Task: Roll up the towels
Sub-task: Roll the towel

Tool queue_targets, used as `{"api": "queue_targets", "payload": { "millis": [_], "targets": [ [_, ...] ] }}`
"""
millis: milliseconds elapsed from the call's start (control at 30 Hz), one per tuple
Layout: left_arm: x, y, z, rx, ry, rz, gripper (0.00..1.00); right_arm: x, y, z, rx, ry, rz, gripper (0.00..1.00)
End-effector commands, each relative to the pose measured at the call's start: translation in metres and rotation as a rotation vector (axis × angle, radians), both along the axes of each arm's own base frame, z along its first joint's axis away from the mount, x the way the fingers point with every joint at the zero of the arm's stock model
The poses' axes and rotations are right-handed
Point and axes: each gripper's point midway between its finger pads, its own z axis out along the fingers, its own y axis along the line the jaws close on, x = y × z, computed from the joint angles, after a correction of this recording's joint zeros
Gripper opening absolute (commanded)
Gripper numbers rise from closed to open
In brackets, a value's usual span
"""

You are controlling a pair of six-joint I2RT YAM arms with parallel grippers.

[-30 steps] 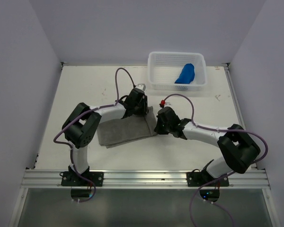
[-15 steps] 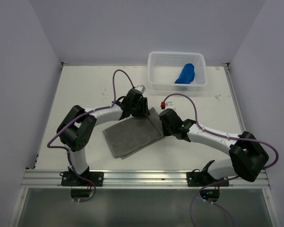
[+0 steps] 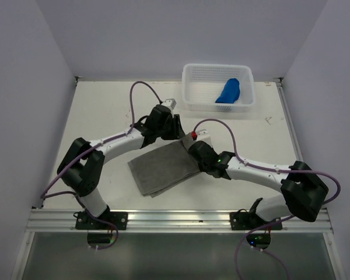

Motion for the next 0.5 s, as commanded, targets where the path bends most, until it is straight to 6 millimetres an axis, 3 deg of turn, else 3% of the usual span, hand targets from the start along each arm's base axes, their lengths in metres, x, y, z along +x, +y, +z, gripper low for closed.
{"api": "queue_targets", "payload": {
  "millis": [0, 167, 300, 467],
  "targets": [
    [0.005, 0.000, 0.034, -0.059, -0.029, 0.021, 0.48, 0.014, 0.001, 0.012, 0.010, -0.079, -0.065, 0.00],
    [-0.003, -0.011, 0.036, -0.109, 0.028, -0.012, 0.54, 0.015, 0.005, 0.010, -0.003, -0.081, -0.065, 0.00],
    [-0.005, -0.019, 0.019, -0.074, 0.094, -0.012, 0.62, 0.016, 0.009, 0.010, 0.003, -0.085, -0.062, 0.00],
    [0.000, -0.036, 0.011, -0.088, 0.130, -0.022, 0.63, 0.015, 0.011, 0.007, 0.009, -0.088, -0.066, 0.00]
  ]
}}
